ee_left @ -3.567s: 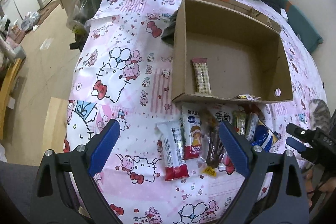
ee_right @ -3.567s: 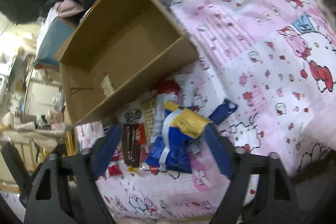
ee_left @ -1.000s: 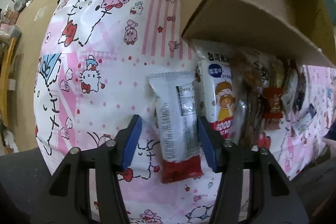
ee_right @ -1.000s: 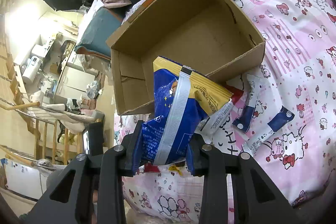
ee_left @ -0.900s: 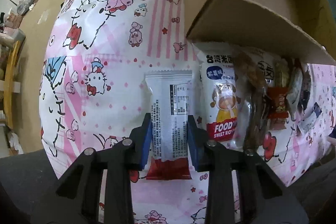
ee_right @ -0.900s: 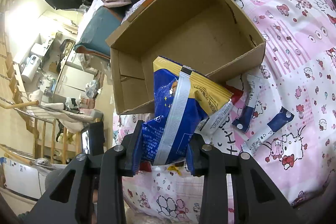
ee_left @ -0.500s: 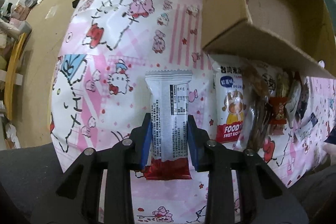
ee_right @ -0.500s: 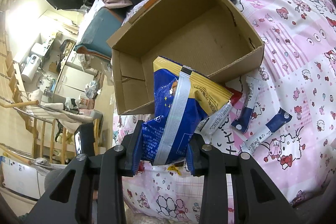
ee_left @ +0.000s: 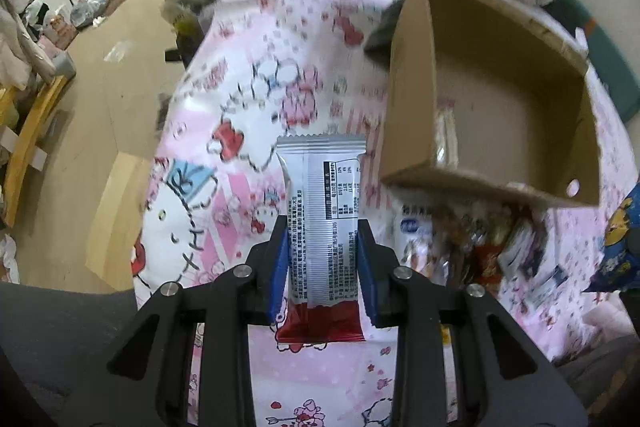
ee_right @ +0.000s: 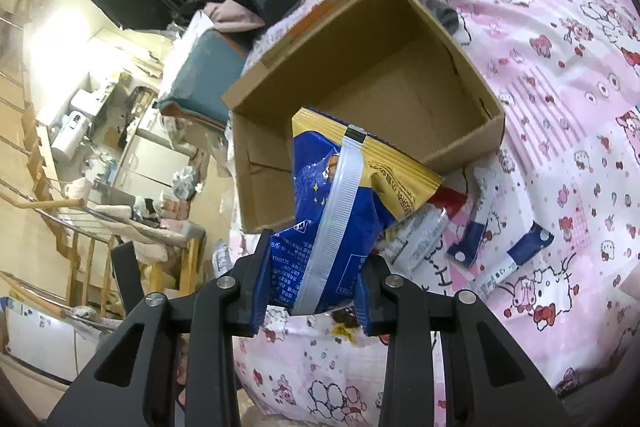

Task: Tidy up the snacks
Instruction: 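Carry both snacks over the box and open both grippers to drop them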

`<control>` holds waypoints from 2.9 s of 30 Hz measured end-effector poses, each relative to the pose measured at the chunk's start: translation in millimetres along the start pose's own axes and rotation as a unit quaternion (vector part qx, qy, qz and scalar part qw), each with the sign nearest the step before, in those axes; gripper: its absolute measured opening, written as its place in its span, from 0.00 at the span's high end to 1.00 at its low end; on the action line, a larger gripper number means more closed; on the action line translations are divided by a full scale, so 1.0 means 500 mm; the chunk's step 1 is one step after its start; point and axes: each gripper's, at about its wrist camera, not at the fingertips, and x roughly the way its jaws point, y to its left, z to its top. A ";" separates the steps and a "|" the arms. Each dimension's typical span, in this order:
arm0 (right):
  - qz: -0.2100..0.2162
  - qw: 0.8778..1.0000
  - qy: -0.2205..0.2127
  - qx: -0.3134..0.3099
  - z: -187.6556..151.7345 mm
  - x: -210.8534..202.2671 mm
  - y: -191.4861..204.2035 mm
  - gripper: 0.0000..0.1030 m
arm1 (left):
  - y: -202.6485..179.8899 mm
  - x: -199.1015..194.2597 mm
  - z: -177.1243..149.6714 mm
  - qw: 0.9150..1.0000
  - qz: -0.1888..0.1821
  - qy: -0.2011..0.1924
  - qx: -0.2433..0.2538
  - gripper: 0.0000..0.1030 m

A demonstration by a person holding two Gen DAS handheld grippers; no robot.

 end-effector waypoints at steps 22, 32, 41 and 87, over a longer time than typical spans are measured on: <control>0.015 0.997 -0.071 -0.039 0.112 -0.046 0.015 0.65 | -0.123 -0.107 0.157 0.991 -0.045 -0.107 0.069 0.74; -0.032 0.995 -0.063 -0.071 0.171 -0.005 -0.002 0.65 | -0.220 -0.051 0.199 0.985 -0.057 -0.102 0.126 0.74; -0.059 0.996 -0.024 -0.069 0.199 0.082 -0.031 0.65 | -0.255 0.032 0.195 0.982 -0.083 -0.084 0.150 0.74; -0.098 0.990 -0.078 -0.060 0.183 0.049 -0.033 0.12 | -0.236 0.015 0.176 0.983 -0.059 -0.109 0.132 0.20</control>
